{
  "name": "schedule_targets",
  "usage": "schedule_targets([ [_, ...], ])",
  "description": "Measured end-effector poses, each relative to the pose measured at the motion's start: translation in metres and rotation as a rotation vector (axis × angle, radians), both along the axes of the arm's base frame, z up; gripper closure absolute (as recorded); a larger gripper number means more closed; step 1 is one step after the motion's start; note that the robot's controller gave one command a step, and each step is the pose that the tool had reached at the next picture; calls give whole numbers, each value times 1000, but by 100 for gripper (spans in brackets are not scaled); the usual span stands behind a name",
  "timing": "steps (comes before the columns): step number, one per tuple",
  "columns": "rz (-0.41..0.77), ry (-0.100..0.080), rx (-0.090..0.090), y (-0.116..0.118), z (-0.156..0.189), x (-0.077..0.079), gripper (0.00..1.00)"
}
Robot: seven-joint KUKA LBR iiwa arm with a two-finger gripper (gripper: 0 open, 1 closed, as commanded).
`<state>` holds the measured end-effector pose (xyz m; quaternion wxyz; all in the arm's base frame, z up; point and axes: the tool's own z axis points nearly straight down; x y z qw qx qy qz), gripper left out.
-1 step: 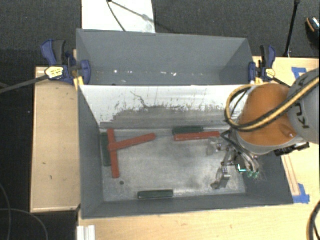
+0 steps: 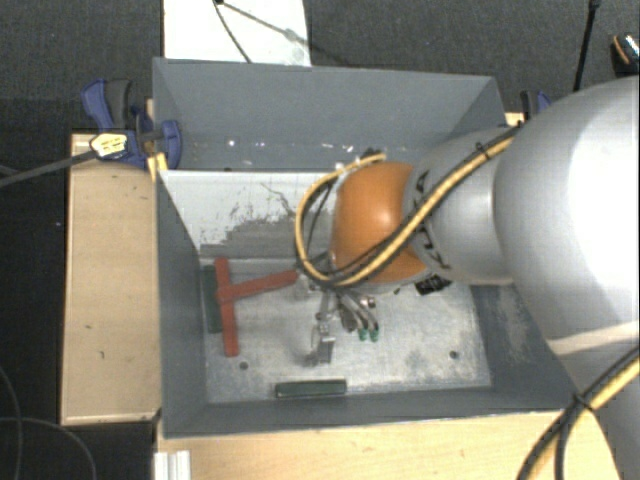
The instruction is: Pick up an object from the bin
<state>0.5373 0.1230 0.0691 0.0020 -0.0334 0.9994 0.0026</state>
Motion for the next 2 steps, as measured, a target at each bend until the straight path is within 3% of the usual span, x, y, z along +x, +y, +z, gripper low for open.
schedule_targets([
  [1, -9, -5, -7, -73, 44, 12, 0],
  [2, 152, 4, -5, -59, 46, -2, 0],
])
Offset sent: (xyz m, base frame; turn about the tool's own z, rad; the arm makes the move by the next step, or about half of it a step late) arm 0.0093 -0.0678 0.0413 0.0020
